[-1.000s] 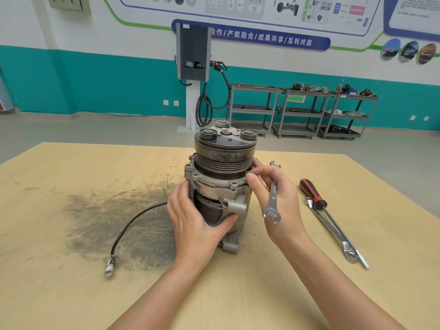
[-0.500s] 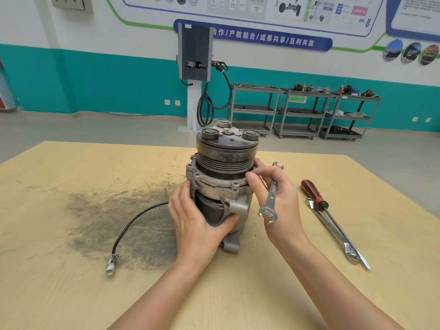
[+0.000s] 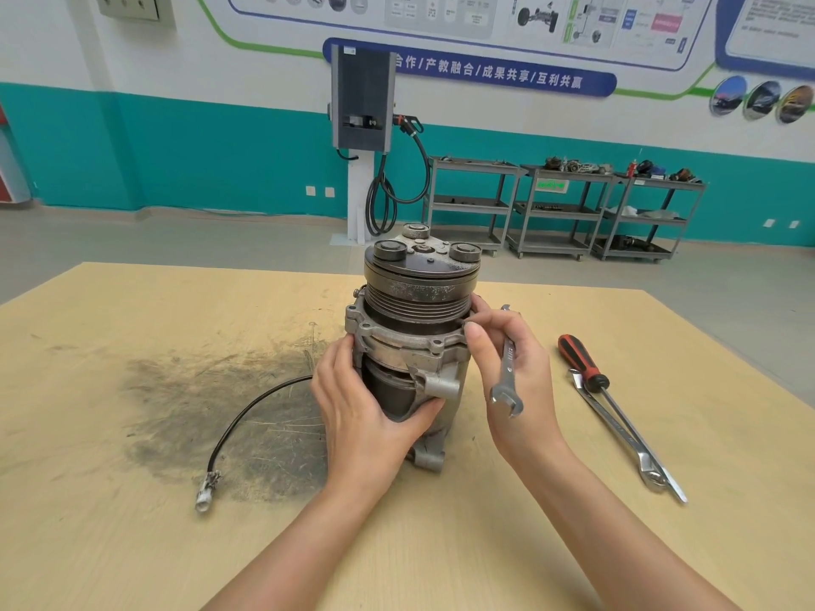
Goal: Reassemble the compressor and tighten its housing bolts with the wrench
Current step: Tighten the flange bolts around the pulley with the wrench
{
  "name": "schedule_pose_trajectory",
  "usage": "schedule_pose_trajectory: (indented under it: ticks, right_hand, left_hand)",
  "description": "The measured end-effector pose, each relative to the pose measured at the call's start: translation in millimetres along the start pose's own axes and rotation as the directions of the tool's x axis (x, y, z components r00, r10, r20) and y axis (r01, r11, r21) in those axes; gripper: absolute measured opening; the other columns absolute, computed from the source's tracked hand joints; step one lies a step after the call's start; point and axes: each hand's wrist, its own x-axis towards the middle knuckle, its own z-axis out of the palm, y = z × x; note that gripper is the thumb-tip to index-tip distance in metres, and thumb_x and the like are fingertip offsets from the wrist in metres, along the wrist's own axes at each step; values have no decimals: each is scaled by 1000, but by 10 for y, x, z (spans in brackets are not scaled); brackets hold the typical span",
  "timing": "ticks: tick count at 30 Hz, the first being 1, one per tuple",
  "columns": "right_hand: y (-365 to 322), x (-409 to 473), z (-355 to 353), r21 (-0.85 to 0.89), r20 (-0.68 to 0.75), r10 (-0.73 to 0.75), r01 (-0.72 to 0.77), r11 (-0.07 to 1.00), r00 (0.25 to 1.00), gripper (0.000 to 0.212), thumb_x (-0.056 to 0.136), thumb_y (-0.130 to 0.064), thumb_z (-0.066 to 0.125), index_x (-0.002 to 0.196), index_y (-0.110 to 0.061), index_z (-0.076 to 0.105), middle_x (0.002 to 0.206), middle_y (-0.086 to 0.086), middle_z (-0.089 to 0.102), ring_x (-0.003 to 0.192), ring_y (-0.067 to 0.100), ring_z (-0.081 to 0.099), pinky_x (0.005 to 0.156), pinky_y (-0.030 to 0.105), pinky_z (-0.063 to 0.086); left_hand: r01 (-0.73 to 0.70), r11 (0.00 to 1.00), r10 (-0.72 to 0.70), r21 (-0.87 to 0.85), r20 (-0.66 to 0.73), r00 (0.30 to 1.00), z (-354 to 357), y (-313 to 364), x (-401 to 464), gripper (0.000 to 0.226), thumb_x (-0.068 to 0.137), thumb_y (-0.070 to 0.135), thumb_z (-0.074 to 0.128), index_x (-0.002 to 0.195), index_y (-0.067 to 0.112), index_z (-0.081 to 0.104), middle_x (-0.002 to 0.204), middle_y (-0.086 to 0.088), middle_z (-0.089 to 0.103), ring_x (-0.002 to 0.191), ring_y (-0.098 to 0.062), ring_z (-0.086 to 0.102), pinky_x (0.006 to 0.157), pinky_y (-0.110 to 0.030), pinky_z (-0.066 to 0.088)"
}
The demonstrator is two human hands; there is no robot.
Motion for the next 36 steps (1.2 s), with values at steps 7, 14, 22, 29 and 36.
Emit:
schedule_pose_trajectory:
  ticks: [7, 14, 22, 29, 36]
  right_hand:
    - [-56, -5, 19, -1, -19, 31, -31, 1000, 999, 11, 92, -10, 62, 99, -3, 57, 129, -6, 62, 117, -5, 58, 87, 10, 47]
    - [-43, -14, 37, -12, -36, 17, -18, 1000, 999, 12, 91, -13, 64, 98, -7, 58, 132, -4, 61, 121, 0, 57, 94, 17, 49]
    - [-43, -23, 27, -24, 8, -24, 24, 999, 1000, 21, 89, -27, 57, 98, -9, 64, 133, 0, 61, 125, 3, 54, 99, 21, 47]
    - [-48, -14, 29, 4, -3, 25, -25, 1000, 1000, 5, 93, -10, 59, 95, -5, 59, 135, 3, 59, 127, 3, 53, 101, 19, 46]
    - [-38, -3, 24, 1, -35, 30, -29, 1000, 999, 13, 89, -3, 65, 94, 0, 54, 122, -12, 60, 113, -14, 55, 87, 6, 45]
  left_hand:
    - [-2, 1000, 3, -4, 5, 1000, -11, 1, -7, 117, 58, 55, 82, 148, 6, 25, 147, -11, 29, 137, -27, 24, 115, -48, 28]
    - [-10, 1000, 10, 5, 3, 1000, -2, -12, -5, 118, 58, 48, 88, 148, 4, 26, 148, -13, 29, 138, -29, 23, 116, -46, 26]
    - [-16, 1000, 16, -2, -3, 1000, -18, 9, -7, 116, 58, 50, 84, 147, 1, 28, 146, -16, 31, 136, -30, 25, 115, -46, 27]
    - [-16, 1000, 16, 0, -2, 1000, -18, 17, -5, 117, 58, 50, 84, 147, -1, 29, 146, -17, 32, 136, -30, 26, 114, -44, 25]
    - [-11, 1000, 11, 17, -10, 1000, -10, 7, 1, 118, 56, 44, 91, 146, -1, 30, 145, -17, 33, 135, -32, 27, 114, -51, 28]
